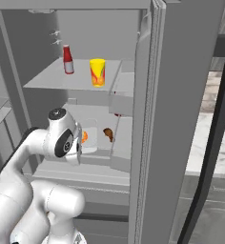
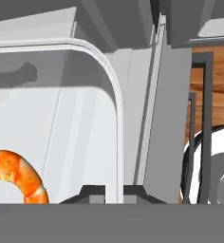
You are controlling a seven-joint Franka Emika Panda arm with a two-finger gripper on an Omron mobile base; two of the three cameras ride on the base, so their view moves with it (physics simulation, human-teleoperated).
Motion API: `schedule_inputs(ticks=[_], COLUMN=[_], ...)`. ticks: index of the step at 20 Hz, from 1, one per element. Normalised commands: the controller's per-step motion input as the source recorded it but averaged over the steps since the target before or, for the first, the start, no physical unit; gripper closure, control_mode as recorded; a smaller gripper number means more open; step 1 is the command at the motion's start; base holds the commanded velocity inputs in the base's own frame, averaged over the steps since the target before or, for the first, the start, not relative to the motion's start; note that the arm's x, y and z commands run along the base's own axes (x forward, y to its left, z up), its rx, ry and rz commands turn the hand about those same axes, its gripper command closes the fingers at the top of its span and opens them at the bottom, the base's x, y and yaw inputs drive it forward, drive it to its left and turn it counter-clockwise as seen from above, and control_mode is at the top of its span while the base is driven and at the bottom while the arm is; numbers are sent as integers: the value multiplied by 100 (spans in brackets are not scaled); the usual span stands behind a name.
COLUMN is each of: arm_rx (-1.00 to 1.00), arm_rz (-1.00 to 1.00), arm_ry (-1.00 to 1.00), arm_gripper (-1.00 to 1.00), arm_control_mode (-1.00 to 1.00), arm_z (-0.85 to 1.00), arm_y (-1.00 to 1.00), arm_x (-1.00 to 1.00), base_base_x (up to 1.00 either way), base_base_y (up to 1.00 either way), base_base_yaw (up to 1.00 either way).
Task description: Place the tupperware on the second highest shelf of the fridge. Make space for the tupperware among the existing items by rearranging them on the shelves if needed. Close the fridge door when finished.
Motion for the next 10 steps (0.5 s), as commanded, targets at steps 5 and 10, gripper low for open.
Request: schedule_inputs(ticks=[5,10], arm_rx=[0,0], arm_rz=[0,0], arm_ry=[3,11], arm_gripper=[100,100], arm_control_mode=[-100,-100], arm_z=[-18,-17], arm_y=[0,0], arm_x=[56,44], base_base_x=[0,0], base_base_y=[0,0], base_base_yaw=[0,0])
